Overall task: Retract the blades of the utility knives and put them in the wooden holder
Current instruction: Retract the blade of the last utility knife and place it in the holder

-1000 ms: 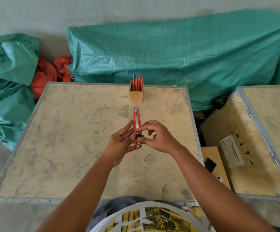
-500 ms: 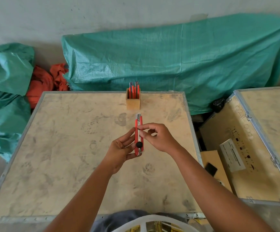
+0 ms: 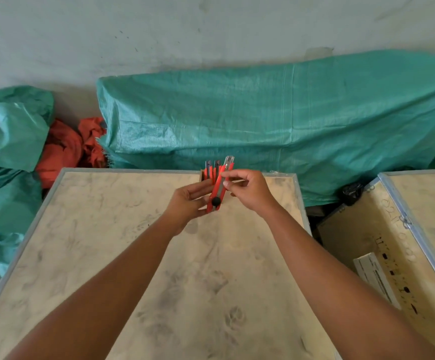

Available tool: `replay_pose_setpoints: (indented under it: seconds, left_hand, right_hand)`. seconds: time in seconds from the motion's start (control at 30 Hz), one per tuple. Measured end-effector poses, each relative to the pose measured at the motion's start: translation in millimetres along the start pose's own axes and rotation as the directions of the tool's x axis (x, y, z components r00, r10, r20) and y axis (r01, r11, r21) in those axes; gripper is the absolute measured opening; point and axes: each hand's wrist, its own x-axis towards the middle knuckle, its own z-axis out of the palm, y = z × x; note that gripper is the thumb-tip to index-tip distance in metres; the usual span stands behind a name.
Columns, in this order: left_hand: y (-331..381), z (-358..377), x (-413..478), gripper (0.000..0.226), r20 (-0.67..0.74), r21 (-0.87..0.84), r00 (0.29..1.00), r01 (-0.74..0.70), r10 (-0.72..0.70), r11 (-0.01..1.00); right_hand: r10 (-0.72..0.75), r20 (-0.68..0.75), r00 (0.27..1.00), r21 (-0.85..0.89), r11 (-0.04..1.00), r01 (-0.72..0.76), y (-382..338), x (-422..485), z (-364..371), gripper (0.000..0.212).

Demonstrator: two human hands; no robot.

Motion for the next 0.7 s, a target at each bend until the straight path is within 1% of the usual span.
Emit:
replay_pose_setpoints:
  seconds: [0.07,0.13,0.2,0.27,0.33,0.4,0.43,0.5,0.57,0.63,0.7]
  left_hand:
    - [11,-5,28,0.045,-0.048,0.026,0.998,-0.026,0.027,0.999]
    - [16,-11,53,0.049,-0.107,0.125,0.993,-0.045,0.058,0.991]
    - [13,-18,76,0.064,-0.125,0.296,0.989,-0.04,0.08,0.954]
    - [6,-26,94,0.085,-0.107,0.49,0.992,-0.005,0.066,0.872]
    - [-4,-30,108,0.1,-0.079,0.608,0.996,0.024,0.03,0.794]
    - [-14,-30,119,0.106,-0.069,0.629,0.998,0.046,-0.003,0.776]
    - [-20,-31,124,0.105,-0.066,0.604,0.998,0.057,-0.021,0.795]
    - [-28,-30,130,0.096,-0.042,0.547,0.998,0.061,-0.046,0.835]
    - [-34,-31,137,0.084,-0.021,0.539,1.0,0.025,-0.016,0.842]
    - [-36,-31,139,0.079,-0.016,0.549,1.0,0.002,0.008,0.836]
    - [-38,-32,141,0.079,-0.011,0.543,1.0,0.006,0.0,0.84]
  right_hand:
    - [-0.022,-0.047,0.999,-0.012,1.0,0.021,5,29,3,0.025]
    - [-0.042,-0.106,0.993,-0.04,0.998,0.038,13,52,8,0.025]
    - [-0.058,-0.156,0.986,-0.094,0.995,0.044,23,69,14,0.023]
    - [-0.073,-0.174,0.982,-0.155,0.987,0.045,34,78,21,0.023]
    - [-0.082,-0.173,0.981,-0.198,0.979,0.047,46,83,28,0.023]
    - [-0.084,-0.164,0.983,-0.245,0.969,0.042,58,86,34,0.023]
    - [-0.077,-0.158,0.984,-0.257,0.966,0.034,65,87,37,0.023]
    - [-0.056,-0.147,0.988,-0.273,0.962,0.014,74,88,42,0.024]
    - [-0.067,-0.131,0.989,-0.295,0.955,0.025,81,90,45,0.025]
    - [-0.088,-0.112,0.99,-0.319,0.947,0.048,85,88,47,0.026]
    - [-0.089,-0.119,0.989,-0.336,0.941,0.044,87,87,49,0.026]
